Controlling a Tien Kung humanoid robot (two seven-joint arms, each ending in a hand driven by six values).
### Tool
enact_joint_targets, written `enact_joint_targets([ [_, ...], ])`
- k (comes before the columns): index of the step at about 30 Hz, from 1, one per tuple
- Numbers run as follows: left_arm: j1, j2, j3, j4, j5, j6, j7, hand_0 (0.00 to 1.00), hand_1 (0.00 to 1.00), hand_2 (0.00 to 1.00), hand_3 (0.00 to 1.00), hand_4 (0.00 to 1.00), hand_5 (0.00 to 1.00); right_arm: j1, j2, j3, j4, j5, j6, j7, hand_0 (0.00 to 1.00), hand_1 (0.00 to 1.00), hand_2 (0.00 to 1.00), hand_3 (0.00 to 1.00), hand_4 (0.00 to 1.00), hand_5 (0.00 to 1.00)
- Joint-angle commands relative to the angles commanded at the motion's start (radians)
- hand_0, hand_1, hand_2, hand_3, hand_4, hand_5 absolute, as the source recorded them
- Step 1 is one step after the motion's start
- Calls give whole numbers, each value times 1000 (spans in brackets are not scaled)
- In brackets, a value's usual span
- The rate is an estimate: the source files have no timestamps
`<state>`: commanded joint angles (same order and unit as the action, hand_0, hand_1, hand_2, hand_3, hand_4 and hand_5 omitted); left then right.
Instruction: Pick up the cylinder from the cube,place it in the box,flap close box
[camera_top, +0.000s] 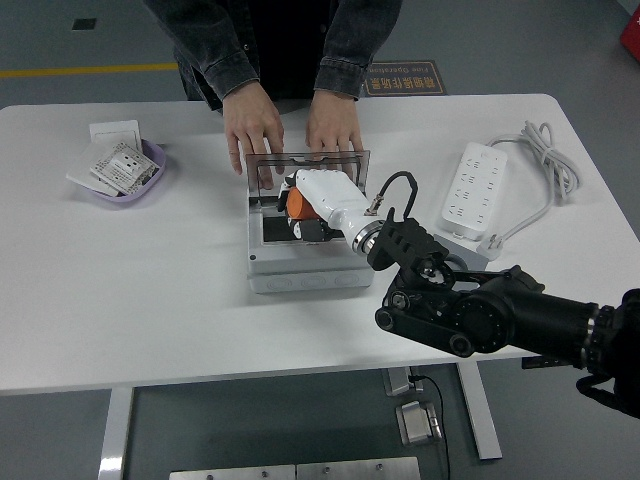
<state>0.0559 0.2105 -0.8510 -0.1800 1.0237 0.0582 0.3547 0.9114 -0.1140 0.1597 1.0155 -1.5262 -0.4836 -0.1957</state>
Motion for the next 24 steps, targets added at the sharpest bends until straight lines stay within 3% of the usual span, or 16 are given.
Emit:
enact_joint_targets([
  [2, -1, -1, 3, 0, -2, 0, -1, 594, 635, 563, 583, 491, 335, 4, -1, 3, 0, -8, 16, -6, 40, 133, 334, 297, 101, 2],
  [3, -1, -1, 5, 0, -3, 0, -1, 594, 635, 563, 583, 491, 334, 6, -1, 2, 0, -11, 24, -9, 80, 195, 450, 546, 371, 13],
  [8, -3, -1, 6, 0, -3, 0, -2, 594, 635, 563, 583, 491, 334, 11, -3, -10, -4, -26, 52, -23, 80, 195, 450, 546, 371, 13],
  [9, -3, -1, 6, 0, -3, 1, -2, 594, 636, 563, 582, 491, 333, 13, -4, -14, -5, -29, 56, -26, 183, 376, 570, 646, 832, 496],
  [14, -5, -2, 9, 0, -3, 0, -3, 594, 636, 563, 582, 491, 333, 17, -7, -26, -9, -40, 69, -41, 183, 376, 570, 646, 832, 496],
  [15, -5, -2, 10, 0, -3, 0, -3, 594, 635, 562, 581, 491, 332, 17, -8, -26, -10, -41, 69, -42, 314, 518, 605, 687, 998, 699],
  [20, -5, -4, 17, 0, -8, -1, -3, 594, 635, 562, 581, 491, 332, 18, -12, -24, -9, -46, 67, -45, 314, 518, 605, 687, 998, 699],
  [21, -6, -4, 19, 0, -9, -1, -3, 594, 634, 562, 581, 489, 330, 19, -12, -24, -9, -47, 65, -45, 378, 590, 620, 697, 998, 738],
  [24, -7, -4, 27, 0, -16, -1, -5, 594, 634, 562, 581, 489, 330, 18, -14, -24, -8, -48, 59, -43, 378, 590, 620, 697, 998, 738],
])
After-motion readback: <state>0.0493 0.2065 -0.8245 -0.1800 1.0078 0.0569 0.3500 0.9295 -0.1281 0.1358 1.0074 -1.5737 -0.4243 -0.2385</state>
